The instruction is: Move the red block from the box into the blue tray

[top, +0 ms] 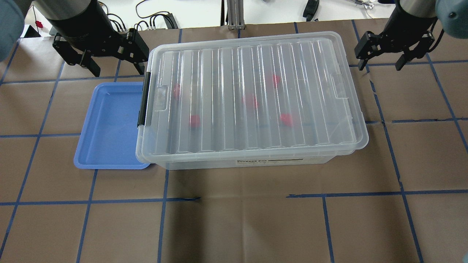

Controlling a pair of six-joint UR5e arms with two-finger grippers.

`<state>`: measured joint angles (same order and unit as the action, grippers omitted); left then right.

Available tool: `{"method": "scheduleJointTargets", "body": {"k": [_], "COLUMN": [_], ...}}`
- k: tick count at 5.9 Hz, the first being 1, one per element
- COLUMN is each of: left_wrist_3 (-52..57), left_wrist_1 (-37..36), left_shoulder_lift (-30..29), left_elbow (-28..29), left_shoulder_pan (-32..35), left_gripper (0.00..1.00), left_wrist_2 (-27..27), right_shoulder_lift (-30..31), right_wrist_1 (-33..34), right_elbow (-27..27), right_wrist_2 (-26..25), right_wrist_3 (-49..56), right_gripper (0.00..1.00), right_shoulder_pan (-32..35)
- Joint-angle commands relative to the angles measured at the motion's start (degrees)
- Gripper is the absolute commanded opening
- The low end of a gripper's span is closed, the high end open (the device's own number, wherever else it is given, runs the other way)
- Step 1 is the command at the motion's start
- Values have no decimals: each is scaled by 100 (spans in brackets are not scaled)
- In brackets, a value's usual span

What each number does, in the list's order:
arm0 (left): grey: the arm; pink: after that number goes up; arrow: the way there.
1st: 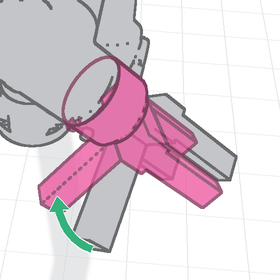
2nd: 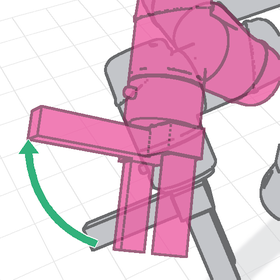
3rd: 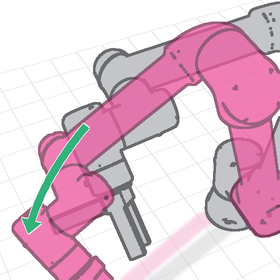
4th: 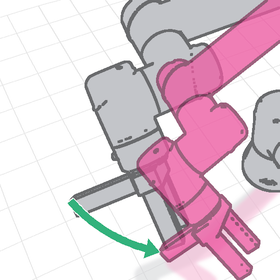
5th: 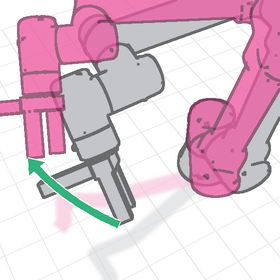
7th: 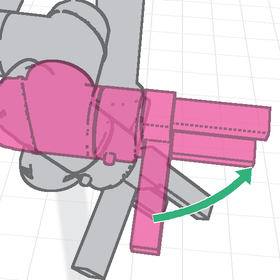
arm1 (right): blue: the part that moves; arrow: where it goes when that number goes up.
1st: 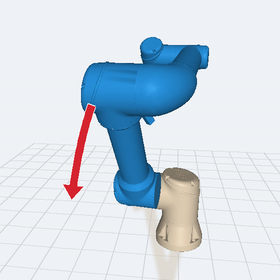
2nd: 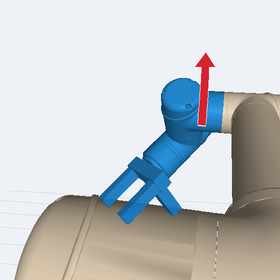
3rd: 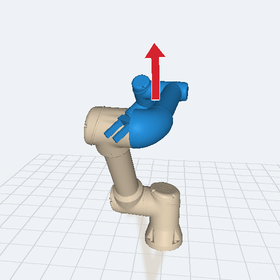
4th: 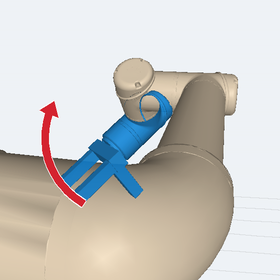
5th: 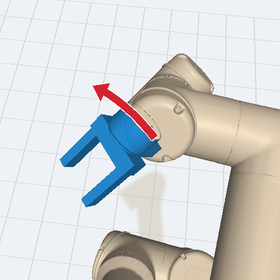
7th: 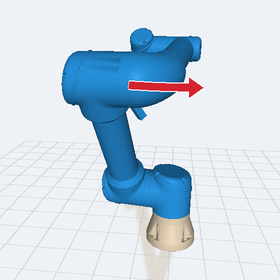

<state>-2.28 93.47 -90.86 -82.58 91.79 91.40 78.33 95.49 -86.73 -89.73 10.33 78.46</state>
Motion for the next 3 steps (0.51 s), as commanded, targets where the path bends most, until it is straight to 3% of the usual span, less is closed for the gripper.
{"method": "scheduleJointTargets", "body": {"k": [1,3], "left_wrist_3": [-9,-9], "left_wrist_1": [-4,-4], "left_shoulder_lift": [25,25], "left_elbow": [-56,-65], "left_shoulder_pan": [6,6], "left_gripper": [98,98], "left_wrist_2": [0,-8], "right_shoulder_lift": [-55,-20], "right_wrist_1": [327,523], "right_elbow": [-456,-835], "right_wrist_2": [25,43], "right_wrist_3": [520,655], "right_gripper": [100,100], "right_shoulder_pan": [38,56]}}
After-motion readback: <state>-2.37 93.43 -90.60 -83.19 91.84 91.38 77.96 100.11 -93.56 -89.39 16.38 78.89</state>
